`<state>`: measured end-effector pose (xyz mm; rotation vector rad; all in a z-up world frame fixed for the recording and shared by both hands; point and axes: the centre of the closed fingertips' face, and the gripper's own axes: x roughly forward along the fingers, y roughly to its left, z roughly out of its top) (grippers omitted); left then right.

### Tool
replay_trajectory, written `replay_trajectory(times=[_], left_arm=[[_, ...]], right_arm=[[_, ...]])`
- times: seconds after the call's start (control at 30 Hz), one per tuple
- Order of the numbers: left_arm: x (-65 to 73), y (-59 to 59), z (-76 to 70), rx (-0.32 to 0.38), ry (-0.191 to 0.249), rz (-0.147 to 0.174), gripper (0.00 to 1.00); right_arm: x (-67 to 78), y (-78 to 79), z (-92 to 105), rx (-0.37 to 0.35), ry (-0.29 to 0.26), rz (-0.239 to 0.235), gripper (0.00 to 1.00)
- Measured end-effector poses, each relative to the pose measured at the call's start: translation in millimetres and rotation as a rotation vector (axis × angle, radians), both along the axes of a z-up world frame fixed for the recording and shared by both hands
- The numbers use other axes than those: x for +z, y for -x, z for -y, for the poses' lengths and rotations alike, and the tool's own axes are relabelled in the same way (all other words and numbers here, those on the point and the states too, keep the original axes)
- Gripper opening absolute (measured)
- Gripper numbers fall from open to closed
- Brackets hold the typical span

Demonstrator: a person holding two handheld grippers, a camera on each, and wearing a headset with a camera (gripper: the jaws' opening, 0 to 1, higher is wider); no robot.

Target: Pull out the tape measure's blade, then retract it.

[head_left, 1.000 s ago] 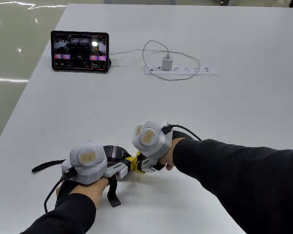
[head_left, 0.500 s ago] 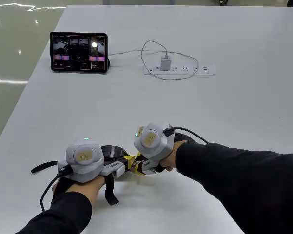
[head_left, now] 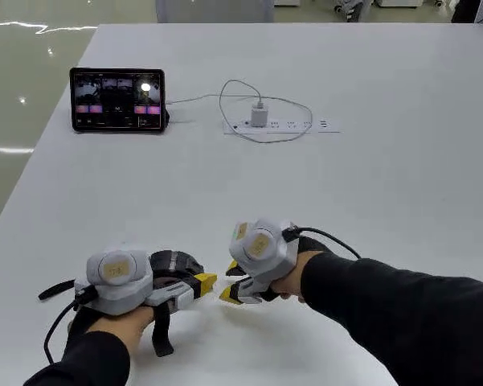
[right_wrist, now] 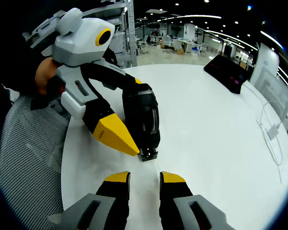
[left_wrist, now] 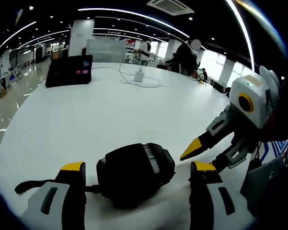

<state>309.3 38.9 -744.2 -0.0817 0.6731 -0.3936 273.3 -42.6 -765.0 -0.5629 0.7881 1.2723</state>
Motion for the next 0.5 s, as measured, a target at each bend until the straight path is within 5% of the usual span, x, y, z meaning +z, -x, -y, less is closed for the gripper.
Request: replay_trajectory(times=[0.2,0.37,0.43,0.5], left_arm=[[-5.2,6.6,3.9,-0.075,-0.036,-0.005,0.97],[-9.0,14.6,11.7,-0.139,-0.028,-0.017,0.99],[-12.4,22.7,16.3,-0.179,-0.02,-0.051,0.99],[-11.0,25.5,19.2,-0.205,-0.013,-0.041,0.99]], right_arm=[[2.3,6.3,21.0,-0.042,-0.021,0.003,0.26],[2.3,8.7,37.1,-0.095,-0.031,-0.009,0.31],[2.8,9.3,41.4,-0.112,-0.038,-0.01,0.32],[3.7,9.7,46.3,-0.129,-0.046,-0.008,0.33]])
